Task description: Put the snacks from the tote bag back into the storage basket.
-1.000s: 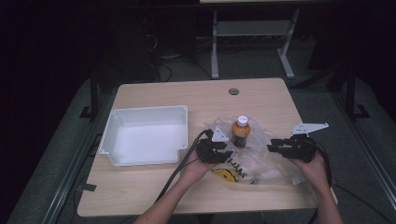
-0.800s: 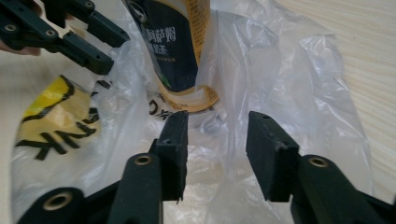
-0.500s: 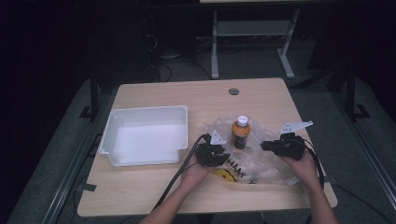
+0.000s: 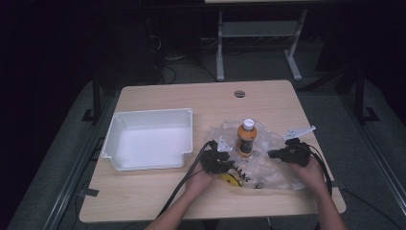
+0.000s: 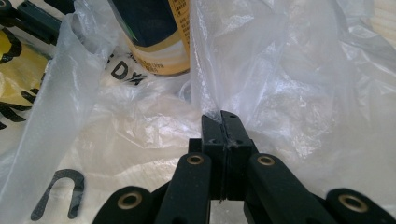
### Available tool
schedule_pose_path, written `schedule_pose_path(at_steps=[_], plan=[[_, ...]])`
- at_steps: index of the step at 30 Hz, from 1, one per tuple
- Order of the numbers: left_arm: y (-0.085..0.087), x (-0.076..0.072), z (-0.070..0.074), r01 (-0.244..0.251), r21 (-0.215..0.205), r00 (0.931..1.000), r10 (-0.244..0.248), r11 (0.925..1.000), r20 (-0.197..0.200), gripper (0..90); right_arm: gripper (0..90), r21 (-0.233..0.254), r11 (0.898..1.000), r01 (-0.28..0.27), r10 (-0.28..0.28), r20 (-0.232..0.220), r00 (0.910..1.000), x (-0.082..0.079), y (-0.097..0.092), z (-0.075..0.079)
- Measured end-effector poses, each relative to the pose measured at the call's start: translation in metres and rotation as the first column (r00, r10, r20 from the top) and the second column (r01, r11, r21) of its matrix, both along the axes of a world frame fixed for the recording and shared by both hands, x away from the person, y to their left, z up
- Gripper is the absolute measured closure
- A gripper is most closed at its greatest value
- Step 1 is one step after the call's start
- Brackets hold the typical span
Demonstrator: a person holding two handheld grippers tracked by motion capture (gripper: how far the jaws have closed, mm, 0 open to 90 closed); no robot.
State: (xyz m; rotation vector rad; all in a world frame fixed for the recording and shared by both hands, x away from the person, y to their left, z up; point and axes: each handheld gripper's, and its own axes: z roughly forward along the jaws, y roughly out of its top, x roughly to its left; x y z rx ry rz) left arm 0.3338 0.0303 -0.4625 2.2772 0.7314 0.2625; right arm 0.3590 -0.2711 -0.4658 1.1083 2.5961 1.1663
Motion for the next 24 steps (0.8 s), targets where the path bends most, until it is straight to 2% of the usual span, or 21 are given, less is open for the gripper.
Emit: schedule_pose_path(at_steps=[11, 21, 24], plan=[[0.0006, -0.0019, -0.0037, 0.005, 0.025, 1.0000, -0.005, 0.9997, 0.008, 69.5, 89.1, 0.008, 1.000, -0.001, 0.001, -0.022, 0.9998, -0.0031, -0.0073, -0.0060], [0.0023, -0.0025, -0.0053, 0.003, 0.005, 1.0000, -0.003, 1.0000, 0.007, 69.4, 88.6, 0.019, 1.000, -0.001, 0.002, -0.023, 0.9997, -0.0047, -0.0105, -0.0079], [0.0038, -0.0014, -0.0041, 0.008, 0.007, 1.0000, -0.008, 0.9999, 0.000, 68.4, 85.0, 0.012, 1.000, 0.002, -0.002, -0.015, 0.9999, -0.0063, -0.0098, -0.0066]])
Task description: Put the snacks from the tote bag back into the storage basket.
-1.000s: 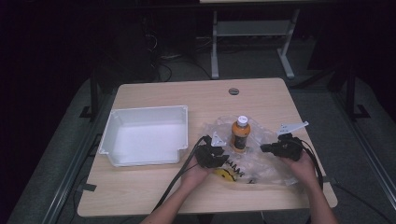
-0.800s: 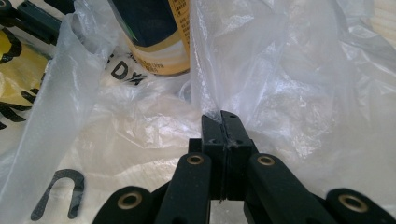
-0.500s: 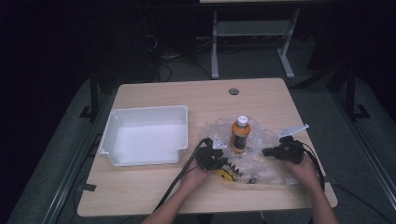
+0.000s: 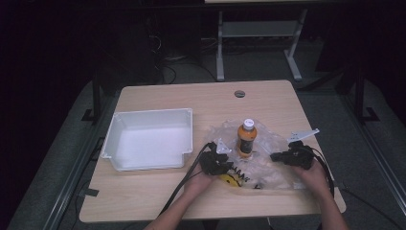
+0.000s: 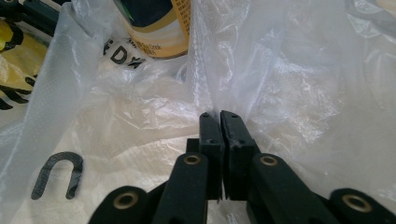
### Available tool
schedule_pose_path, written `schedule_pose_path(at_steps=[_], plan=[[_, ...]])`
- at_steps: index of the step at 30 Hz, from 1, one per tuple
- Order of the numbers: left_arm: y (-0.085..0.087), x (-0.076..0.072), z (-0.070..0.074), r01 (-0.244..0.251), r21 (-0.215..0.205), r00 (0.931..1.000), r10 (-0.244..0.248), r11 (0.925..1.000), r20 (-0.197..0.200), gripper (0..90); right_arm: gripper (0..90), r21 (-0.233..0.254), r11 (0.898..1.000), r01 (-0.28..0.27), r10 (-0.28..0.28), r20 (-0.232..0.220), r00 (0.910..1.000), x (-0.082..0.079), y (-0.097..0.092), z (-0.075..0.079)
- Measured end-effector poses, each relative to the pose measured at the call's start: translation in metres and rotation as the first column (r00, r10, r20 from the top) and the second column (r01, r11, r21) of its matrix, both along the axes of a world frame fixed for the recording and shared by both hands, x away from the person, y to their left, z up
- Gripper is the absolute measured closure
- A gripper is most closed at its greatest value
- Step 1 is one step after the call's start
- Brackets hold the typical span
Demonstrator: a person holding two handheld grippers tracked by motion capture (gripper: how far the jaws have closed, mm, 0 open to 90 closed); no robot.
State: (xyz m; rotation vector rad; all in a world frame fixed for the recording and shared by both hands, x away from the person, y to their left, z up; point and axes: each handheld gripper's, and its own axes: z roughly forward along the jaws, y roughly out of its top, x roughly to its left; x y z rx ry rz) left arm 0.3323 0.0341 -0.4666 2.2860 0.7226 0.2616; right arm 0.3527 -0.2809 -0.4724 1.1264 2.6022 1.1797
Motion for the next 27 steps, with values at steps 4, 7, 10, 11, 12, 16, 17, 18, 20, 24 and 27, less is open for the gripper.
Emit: schedule_pose_path(at_steps=[4, 7, 10, 11, 12, 16, 17, 18, 20, 24, 27], plan=[[0.004, -0.001, 0.007, -0.005, -0.037, 1.0000, 0.005, 0.9993, -0.002, 66.3, 80.5, 0.016, 1.000, 0.008, -0.009, 0.034, 0.9994, -0.004, -0.002, 0.006], [0.007, -0.002, 0.011, -0.006, -0.062, 1.0000, 0.005, 0.9980, -0.005, 65.1, 78.3, 0.030, 0.999, 0.018, -0.019, 0.047, 0.9987, -0.006, -0.004, 0.010], [0.012, -0.003, 0.019, 0.004, -0.072, 1.0000, -0.003, 0.9974, 0.004, 63.6, 72.8, 0.042, 0.999, 0.024, -0.027, 0.066, 0.9975, -0.010, -0.007, 0.015], [0.014, -0.003, 0.021, 0.005, -0.077, 1.0000, -0.005, 0.9970, 0.000, 63.6, 70.7, 0.043, 0.999, 0.027, -0.030, 0.075, 0.9968, -0.011, -0.008, 0.016], [0.016, -0.003, 0.023, 0.008, -0.081, 1.0000, -0.008, 0.9967, -0.004, 63.2, 69.3, 0.049, 0.998, 0.035, -0.038, 0.072, 0.9967, -0.013, -0.008, 0.018], [0.022, -0.003, 0.032, 0.012, -0.093, 0.9999, -0.012, 0.9956, 0.000, 62.5, 60.6, 0.060, 0.997, 0.043, -0.048, 0.090, 0.9948, -0.016, -0.010, 0.023], [0.024, -0.004, 0.034, 0.012, -0.097, 0.9999, -0.012, 0.9952, 0.005, 62.5, 60.6, 0.060, 0.997, 0.043, -0.048, 0.090, 0.9948, -0.016, -0.010, 0.023], [0.026, -0.004, 0.039, 0.017, -0.098, 0.9998, -0.017, 0.9950, 0.007, 62.3, 58.2, 0.064, 0.997, 0.050, -0.056, 0.096, 0.9938, -0.017, -0.011, 0.025], [0.028, -0.004, 0.042, 0.023, -0.089, 0.9997, -0.023, 0.9957, 0.011, 61.7, 56.1, 0.073, 0.996, 0.050, -0.058, 0.103, 0.9930, -0.018, -0.013, 0.027], [0.032, -0.002, 0.049, 0.034, -0.090, 0.9994, -0.033, 0.9954, 0.015, 61.1, 52.4, 0.076, 0.996, 0.053, -0.062, 0.121, 0.9907, -0.022, -0.013, 0.032], [0.036, 0.000, 0.054, 0.050, -0.090, 0.9987, -0.049, 0.9947, 0.016, 60.0, 49.2, 0.082, 0.995, 0.058, -0.069, 0.127, 0.9895, -0.025, -0.014, 0.035]])
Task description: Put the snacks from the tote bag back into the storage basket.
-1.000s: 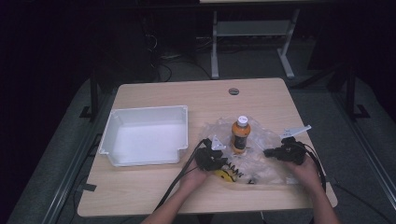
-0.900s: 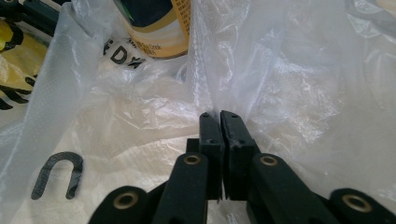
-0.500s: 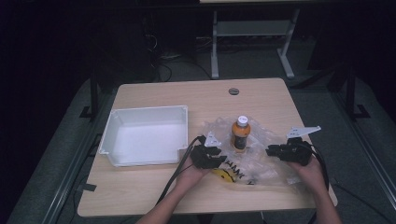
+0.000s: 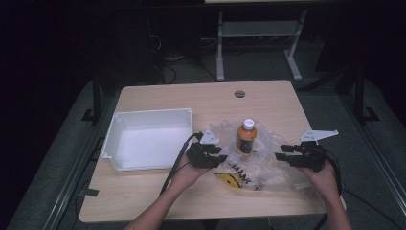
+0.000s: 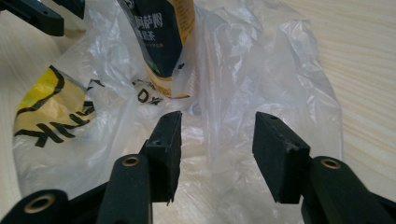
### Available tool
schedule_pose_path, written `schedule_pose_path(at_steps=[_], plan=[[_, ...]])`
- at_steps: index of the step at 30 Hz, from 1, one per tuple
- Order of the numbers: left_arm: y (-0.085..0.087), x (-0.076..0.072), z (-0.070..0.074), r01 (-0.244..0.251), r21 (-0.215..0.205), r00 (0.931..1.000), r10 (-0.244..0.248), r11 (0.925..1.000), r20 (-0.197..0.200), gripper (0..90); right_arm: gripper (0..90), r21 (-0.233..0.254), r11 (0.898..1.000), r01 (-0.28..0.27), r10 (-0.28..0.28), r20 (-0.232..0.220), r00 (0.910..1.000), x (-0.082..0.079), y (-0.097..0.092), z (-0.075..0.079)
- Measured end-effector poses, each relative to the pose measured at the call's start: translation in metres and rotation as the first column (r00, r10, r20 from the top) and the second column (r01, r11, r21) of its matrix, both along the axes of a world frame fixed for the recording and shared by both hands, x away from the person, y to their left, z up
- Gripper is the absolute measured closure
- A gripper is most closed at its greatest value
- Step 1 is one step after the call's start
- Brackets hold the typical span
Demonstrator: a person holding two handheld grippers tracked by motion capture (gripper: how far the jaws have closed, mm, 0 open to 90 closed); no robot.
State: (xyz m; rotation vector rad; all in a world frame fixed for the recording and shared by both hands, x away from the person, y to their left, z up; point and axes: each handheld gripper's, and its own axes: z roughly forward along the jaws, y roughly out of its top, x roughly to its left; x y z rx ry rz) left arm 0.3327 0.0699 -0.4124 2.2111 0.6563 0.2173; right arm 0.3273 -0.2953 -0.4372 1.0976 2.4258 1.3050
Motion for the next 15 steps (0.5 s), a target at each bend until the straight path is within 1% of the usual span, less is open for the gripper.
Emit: schedule_pose_path(at_steps=[1, 3, 4, 5, 6, 7, 8, 10, 11, 12, 14, 15], plan=[[0.001, 0.000, 0.002, 0.006, 0.003, 1.0000, -0.006, 1.0000, 0.001, 59.6, 48.0, -0.001, 1.000, 0.003, -0.003, -0.001, 1.0000, -0.001, 0.000, 0.001], [0.003, 0.001, 0.006, 0.013, -0.006, 0.9999, -0.013, 0.9999, -0.002, 58.6, 45.1, -0.002, 1.000, 0.003, -0.003, 0.007, 1.0000, -0.004, -0.001, 0.002], [0.003, 0.001, 0.009, 0.013, -0.008, 0.9999, -0.013, 0.9999, 0.005, 58.6, 45.1, -0.002, 1.000, 0.003, -0.003, 0.007, 1.0000, -0.004, -0.001, 0.002], [0.004, 0.001, 0.011, 0.022, 0.001, 0.9997, -0.022, 0.9997, 0.012, 58.5, 43.7, -0.005, 1.000, 0.006, -0.006, 0.011, 0.9999, -0.005, -0.002, 0.003], [0.004, 0.002, 0.013, 0.027, -0.001, 0.9996, -0.027, 0.9996, 0.009, 58.2, 43.0, -0.003, 1.000, 0.010, -0.010, 0.010, 0.9999, -0.006, -0.002, 0.004], [0.006, 0.002, 0.018, 0.038, 0.007, 0.9991, -0.038, 0.9993, 0.020, 57.5, 41.9, 0.000, 1.000, 0.014, -0.014, 0.014, 0.9998, -0.009, -0.003, 0.006], [0.006, 0.002, 0.018, 0.038, 0.007, 0.9991, -0.038, 0.9993, 0.020, 57.2, 41.9, 0.000, 1.000, 0.014, -0.014, 0.014, 0.9998, -0.009, -0.003, 0.006], [0.006, 0.004, 0.023, 0.051, 0.008, 0.9984, -0.052, 0.9986, 0.021, 56.9, 40.4, 0.000, 1.000, 0.020, -0.020, 0.024, 0.9995, -0.012, -0.004, 0.007], [0.007, 0.005, 0.029, 0.063, 0.018, 0.9976, -0.063, 0.9979, 0.029, 56.3, 39.5, 0.004, 1.000, 0.024, -0.024, 0.029, 0.9993, -0.015, -0.006, 0.009], [0.007, 0.005, 0.029, 0.063, 0.018, 0.9976, -0.063, 0.9979, 0.029, 55.8, 39.0, 0.007, 1.000, 0.027, -0.028, 0.029, 0.9992, -0.016, -0.007, 0.010], [0.007, 0.007, 0.033, 0.072, 0.013, 0.9968, -0.073, 0.9973, 0.034, 55.4, 38.2, 0.008, 0.999, 0.033, -0.033, 0.029, 0.9991, -0.018, -0.008, 0.010], [0.007, 0.008, 0.036, 0.078, 0.018, 0.9964, -0.079, 0.9968, 0.032, 55.0, 37.7, 0.008, 0.999, 0.034, -0.034, 0.029, 0.9990, -0.019, -0.009, 0.010]])
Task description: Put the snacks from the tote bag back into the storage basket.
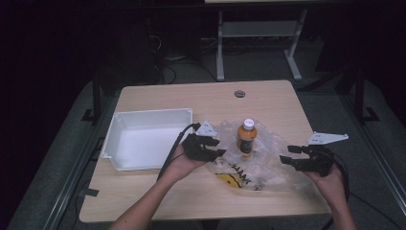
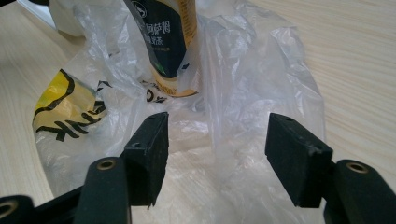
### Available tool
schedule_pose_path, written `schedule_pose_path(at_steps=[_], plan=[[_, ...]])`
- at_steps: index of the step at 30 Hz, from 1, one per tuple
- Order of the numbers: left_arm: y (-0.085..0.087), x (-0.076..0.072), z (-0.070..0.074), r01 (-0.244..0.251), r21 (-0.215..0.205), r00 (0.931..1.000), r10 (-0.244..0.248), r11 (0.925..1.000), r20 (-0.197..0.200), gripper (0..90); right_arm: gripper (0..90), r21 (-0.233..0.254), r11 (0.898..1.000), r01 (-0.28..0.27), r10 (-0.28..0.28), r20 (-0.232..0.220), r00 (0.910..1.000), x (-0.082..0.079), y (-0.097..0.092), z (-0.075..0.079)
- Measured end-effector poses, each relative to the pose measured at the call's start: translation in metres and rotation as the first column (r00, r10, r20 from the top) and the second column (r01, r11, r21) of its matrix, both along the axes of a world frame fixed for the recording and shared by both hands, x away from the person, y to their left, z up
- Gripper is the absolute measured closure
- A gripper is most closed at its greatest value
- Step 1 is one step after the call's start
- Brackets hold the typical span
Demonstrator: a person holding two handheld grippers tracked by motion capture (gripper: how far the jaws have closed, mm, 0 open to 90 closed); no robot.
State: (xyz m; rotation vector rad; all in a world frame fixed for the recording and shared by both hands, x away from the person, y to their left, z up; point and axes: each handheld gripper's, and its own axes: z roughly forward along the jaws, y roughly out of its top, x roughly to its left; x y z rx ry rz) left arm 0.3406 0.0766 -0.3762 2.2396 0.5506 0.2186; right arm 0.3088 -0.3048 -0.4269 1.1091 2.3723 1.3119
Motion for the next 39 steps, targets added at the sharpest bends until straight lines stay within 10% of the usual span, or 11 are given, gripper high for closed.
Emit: schedule_pose_path(at_steps=[39], plan=[[-0.008, 0.025, 0.036, 0.111, 0.033, 0.9938, -0.111, 0.9933, 0.002, 41.5, 30.8, 0.017, 1.000, 0.014, -0.015, 0.037, 0.9992, -0.004, -0.007, 0.009]])
